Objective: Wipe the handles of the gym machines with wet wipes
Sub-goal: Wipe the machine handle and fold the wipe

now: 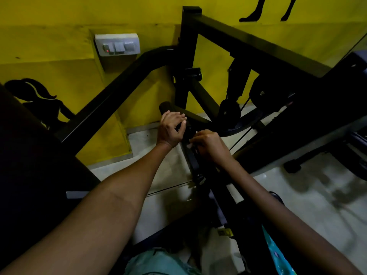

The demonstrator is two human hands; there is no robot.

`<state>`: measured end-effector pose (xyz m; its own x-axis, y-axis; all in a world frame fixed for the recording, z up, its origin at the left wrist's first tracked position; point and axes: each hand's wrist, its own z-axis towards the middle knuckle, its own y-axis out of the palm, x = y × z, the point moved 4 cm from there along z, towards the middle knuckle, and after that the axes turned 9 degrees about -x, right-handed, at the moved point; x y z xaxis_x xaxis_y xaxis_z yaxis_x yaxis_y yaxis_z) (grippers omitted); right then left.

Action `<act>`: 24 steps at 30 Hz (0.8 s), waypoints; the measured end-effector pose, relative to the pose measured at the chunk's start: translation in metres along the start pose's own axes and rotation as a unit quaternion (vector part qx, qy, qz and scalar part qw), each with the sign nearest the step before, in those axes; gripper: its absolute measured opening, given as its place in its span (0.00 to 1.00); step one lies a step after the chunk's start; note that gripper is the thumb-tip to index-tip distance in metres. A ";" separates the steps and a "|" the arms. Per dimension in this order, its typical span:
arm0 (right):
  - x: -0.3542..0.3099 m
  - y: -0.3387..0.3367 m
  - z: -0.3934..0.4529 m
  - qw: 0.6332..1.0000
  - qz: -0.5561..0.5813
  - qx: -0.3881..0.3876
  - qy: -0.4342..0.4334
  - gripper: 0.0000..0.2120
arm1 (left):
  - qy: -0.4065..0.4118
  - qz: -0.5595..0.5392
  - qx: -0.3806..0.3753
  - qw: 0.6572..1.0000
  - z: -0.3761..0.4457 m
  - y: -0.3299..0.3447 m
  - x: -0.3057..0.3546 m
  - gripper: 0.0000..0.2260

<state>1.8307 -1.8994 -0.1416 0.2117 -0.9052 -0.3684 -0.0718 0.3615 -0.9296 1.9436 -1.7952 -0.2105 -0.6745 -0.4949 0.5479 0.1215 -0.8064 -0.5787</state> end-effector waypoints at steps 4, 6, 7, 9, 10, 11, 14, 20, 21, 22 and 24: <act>-0.005 0.012 -0.023 0.998 -0.030 -0.052 -0.029 0.10 | -0.005 -0.002 0.006 1.000 0.000 0.000 0.001 0.15; 0.000 0.007 -0.038 0.997 -0.013 -0.056 -0.045 0.10 | -0.004 0.000 0.009 1.000 -0.001 0.000 0.001 0.14; 0.003 0.003 -0.039 0.998 0.000 -0.046 -0.045 0.10 | -0.003 0.001 0.010 1.000 -0.001 0.000 0.001 0.14; 0.008 -0.002 -0.033 1.000 0.002 -0.014 -0.022 0.10 | -0.003 0.001 0.007 1.000 -0.001 0.000 0.002 0.14; 0.007 -0.004 -0.028 1.000 0.005 -0.001 -0.014 0.10 | -0.005 0.001 0.005 1.000 0.000 0.000 0.002 0.14; 0.003 -0.004 -0.024 1.000 0.007 0.005 -0.013 0.10 | -0.006 0.000 0.005 1.000 0.000 0.000 0.002 0.15; -0.009 0.002 -0.029 0.999 -0.010 -0.019 -0.033 0.09 | -0.009 -0.001 0.005 1.000 -0.001 -0.001 0.002 0.14; 0.015 -0.007 -0.045 0.999 0.038 0.020 -0.004 0.09 | -0.015 -0.003 0.005 1.000 0.000 -0.001 0.003 0.14; 0.015 -0.007 -0.041 0.999 0.042 0.029 0.001 0.08 | -0.017 -0.006 0.003 1.000 0.001 -0.001 0.003 0.14; 0.013 -0.005 -0.037 0.999 0.042 0.031 0.007 0.08 | -0.018 -0.007 0.002 1.000 0.001 -0.001 0.001 0.14; 0.003 0.003 -0.038 0.999 0.035 0.014 0.009 0.09 | -0.014 -0.005 0.003 1.000 -0.001 0.000 0.001 0.14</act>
<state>1.7941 -1.9097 -0.1455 0.1894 -0.8813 -0.4329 -0.0588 0.4299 -0.9010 1.9421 -1.7952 -0.2103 -0.6552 -0.4951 0.5706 0.1183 -0.8132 -0.5698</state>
